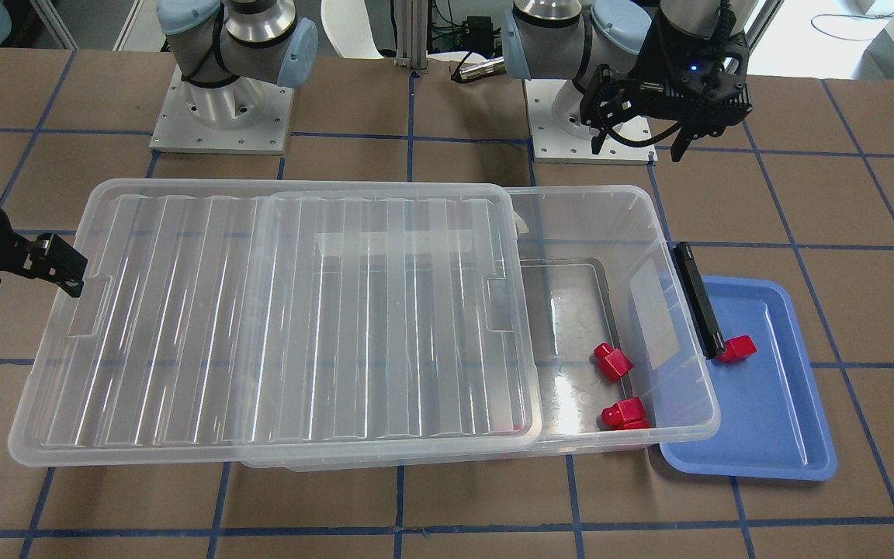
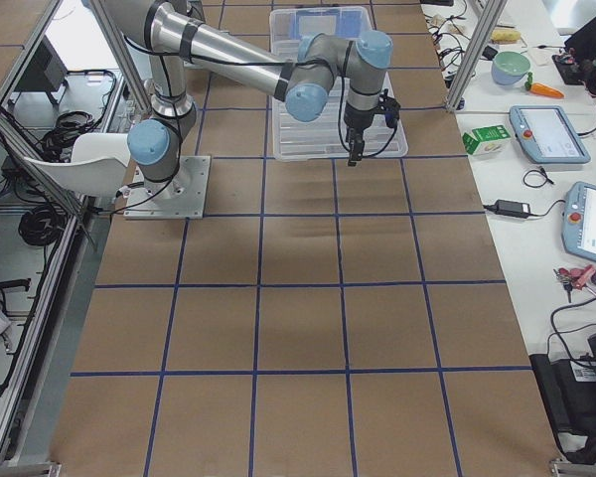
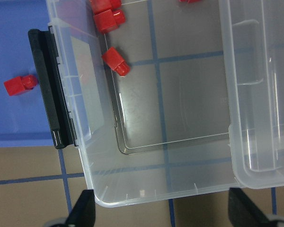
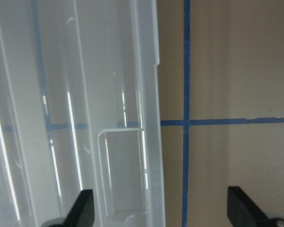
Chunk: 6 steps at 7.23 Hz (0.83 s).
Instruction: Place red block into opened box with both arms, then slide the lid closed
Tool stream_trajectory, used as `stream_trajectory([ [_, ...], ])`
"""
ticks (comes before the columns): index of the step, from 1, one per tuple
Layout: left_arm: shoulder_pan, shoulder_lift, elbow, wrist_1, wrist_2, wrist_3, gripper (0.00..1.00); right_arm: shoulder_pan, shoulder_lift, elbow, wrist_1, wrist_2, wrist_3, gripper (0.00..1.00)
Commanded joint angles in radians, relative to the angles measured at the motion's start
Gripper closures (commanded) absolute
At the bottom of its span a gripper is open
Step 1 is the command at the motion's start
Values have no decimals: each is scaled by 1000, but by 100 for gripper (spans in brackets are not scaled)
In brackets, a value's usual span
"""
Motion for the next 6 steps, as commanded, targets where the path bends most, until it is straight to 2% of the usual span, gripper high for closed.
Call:
stream_trajectory([
  [1, 0, -7, -1, 0, -3, 5, 0, 13, -97, 1, 65, 11, 6, 0],
  [6, 17, -16, 13, 11, -14, 126, 0, 70, -108, 6, 95, 11, 18, 0],
])
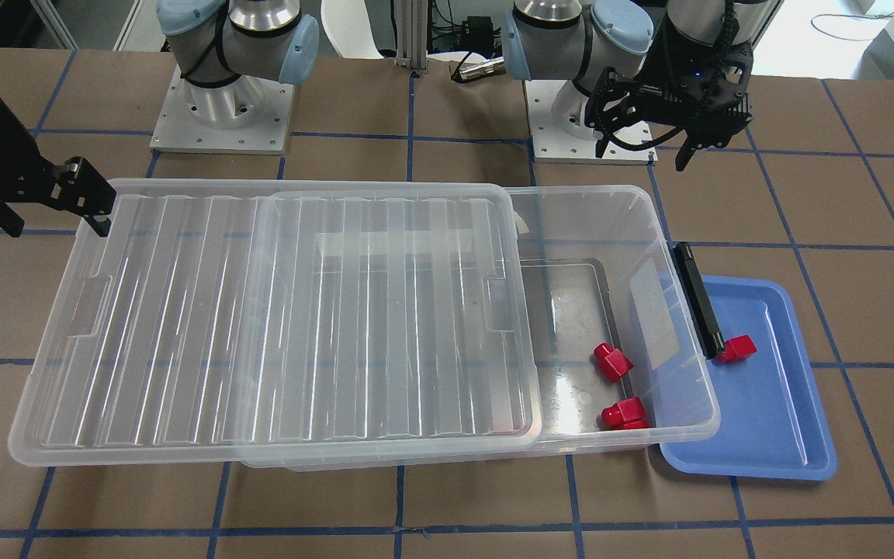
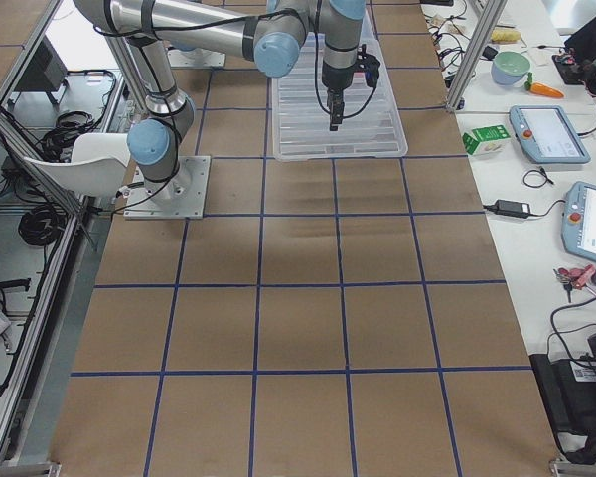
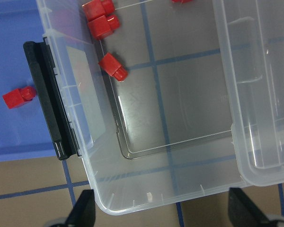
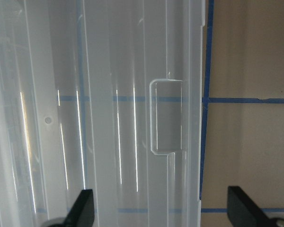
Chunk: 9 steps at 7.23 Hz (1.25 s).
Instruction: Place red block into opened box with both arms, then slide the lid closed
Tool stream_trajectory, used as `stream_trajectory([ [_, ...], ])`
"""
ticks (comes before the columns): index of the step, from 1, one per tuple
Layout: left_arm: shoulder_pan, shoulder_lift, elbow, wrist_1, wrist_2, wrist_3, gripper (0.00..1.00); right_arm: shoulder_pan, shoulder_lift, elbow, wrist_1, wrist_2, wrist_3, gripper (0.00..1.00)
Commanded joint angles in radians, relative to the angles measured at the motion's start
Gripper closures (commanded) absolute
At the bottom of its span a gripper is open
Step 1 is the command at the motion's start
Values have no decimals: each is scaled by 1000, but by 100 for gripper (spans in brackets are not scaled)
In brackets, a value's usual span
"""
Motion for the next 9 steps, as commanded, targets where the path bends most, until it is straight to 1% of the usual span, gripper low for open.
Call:
stream_trajectory([
  [1, 4, -3, 4, 1, -3, 19, 0, 29, -1, 0, 2, -1, 33, 0],
  [2, 10, -8, 1, 4, 0, 82, 0, 47, -1, 0, 2, 1, 69, 0],
  [3, 71, -19, -11, 7, 6, 290, 0, 75, -1, 2, 2, 1, 95, 0],
  [4, 164, -49, -15, 11, -2, 419, 0, 104, -2, 0, 4, 1, 124, 0],
  [5, 238, -89, -30, 63, -3, 539, 0, 119, -16, 0, 28, 1, 133, 0],
  [6, 293, -141, -56, 156, 0, 683, 0, 119, -25, 9, 31, -2, 133, 0],
  [7, 350, -207, -86, 280, 0, 842, 0, 121, -28, 2, 31, -4, 133, 0],
  [8, 419, -270, -103, 379, -5, 971, 0, 121, -42, -1, 71, -1, 133, 0],
  [9, 459, -331, -104, 422, -5, 1034, 0, 121, -53, 3, 98, -2, 135, 0],
])
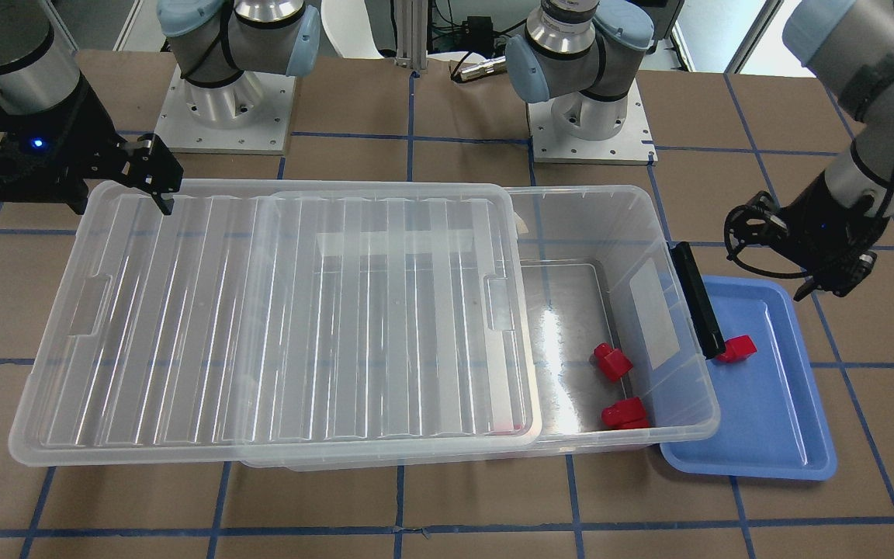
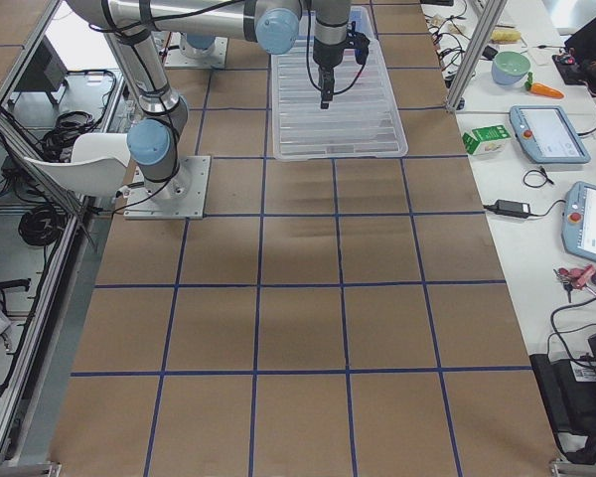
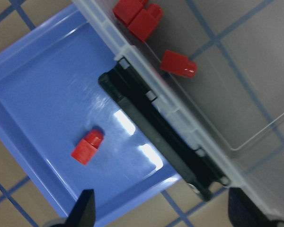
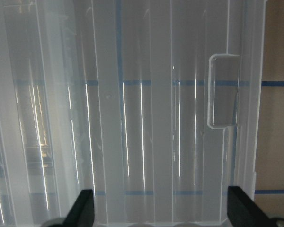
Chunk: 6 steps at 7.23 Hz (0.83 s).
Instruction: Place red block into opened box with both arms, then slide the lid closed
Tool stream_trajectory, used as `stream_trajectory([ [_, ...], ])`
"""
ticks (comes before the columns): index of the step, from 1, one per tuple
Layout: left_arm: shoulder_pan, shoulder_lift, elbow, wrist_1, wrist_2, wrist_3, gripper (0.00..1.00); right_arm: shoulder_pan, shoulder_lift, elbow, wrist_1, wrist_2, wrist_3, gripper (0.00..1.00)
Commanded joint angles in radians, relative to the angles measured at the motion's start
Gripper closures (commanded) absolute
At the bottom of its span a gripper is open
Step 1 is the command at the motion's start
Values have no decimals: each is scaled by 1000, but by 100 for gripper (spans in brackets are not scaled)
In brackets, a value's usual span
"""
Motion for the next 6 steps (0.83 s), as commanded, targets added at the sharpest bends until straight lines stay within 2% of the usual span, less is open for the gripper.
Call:
stream_trajectory([
  [1, 65, -130, -12, 142, 0, 145, 0, 1, -12, 2, 31, 6, 0, 0],
  [3, 71, -219, -18, 191, -4, 191, 0, 1, -9, 15, 36, 0, 0, 0],
  [4, 76, -233, -48, 197, -35, 191, 0, 1, -14, 13, 30, 4, 1, 0],
  [6, 79, -256, -76, 255, -38, 191, 0, 1, -17, 2, 30, -9, 0, 0],
])
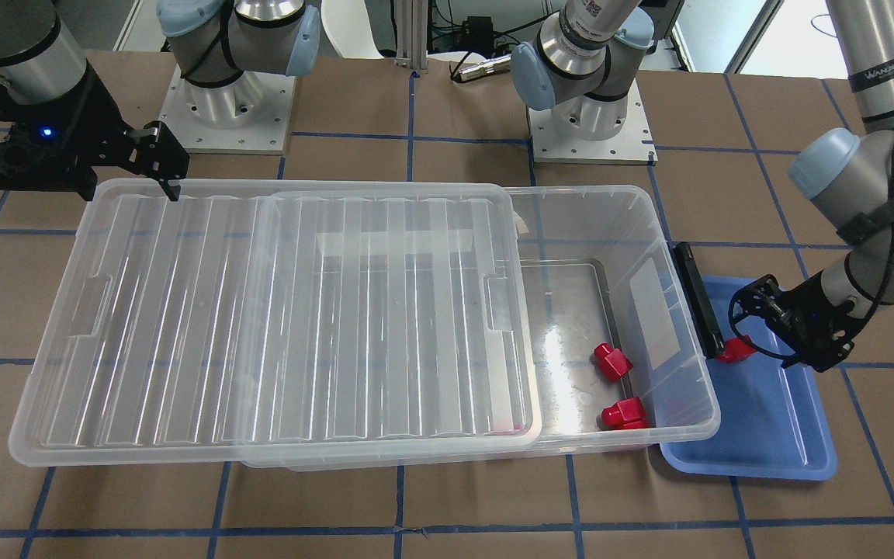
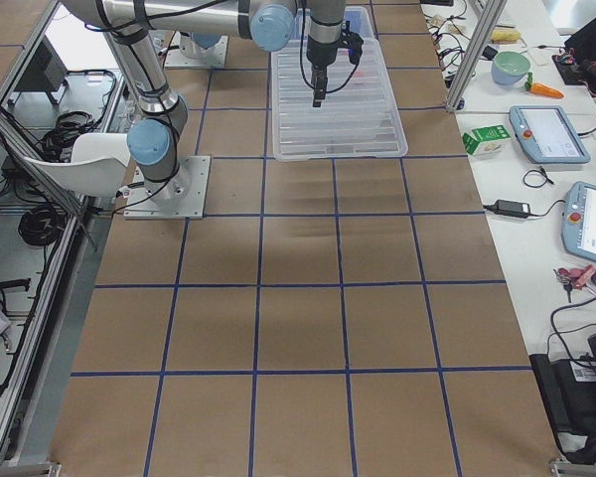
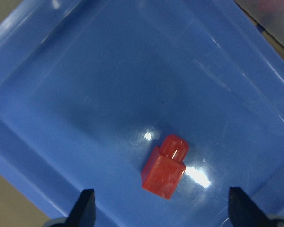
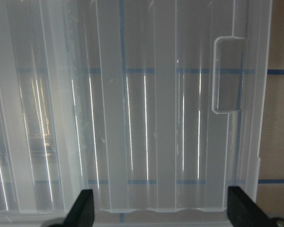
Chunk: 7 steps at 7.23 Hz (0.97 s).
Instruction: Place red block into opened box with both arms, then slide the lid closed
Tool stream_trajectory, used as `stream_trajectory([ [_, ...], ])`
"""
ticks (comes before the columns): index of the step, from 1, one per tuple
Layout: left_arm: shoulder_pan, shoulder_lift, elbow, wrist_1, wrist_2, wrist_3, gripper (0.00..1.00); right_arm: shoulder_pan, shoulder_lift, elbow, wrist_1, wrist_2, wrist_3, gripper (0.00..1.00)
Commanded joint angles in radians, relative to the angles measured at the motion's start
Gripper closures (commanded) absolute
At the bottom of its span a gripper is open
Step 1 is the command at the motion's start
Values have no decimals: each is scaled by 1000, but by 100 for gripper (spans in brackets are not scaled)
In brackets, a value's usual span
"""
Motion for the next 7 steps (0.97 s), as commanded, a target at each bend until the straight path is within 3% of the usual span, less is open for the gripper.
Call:
stream_trajectory([
  [1, 2, -27, -19, 47, -2, 1, 0, -2, 0, 0, 2, -19, 0, 0],
  [2, 4, -34, -42, 60, -5, 1, 0, 0, 0, 0, 2, -11, 1, 0],
  [3, 5, -42, -72, 102, -2, 4, 15, 0, 2, 3, -1, -11, 1, 0],
  [4, 5, -53, -80, 151, 5, 13, 35, -2, 2, 3, -1, -11, 1, 0],
  [5, 5, -60, -79, 154, 5, 13, 71, 0, 0, 0, -3, 0, 1, 0],
  [6, 5, -61, -77, 157, 7, 9, 97, 0, 0, 1, -3, -2, 1, 0],
  [7, 5, -53, -71, 159, 10, 6, 100, 0, 2, 1, -9, 0, 1, 0],
])
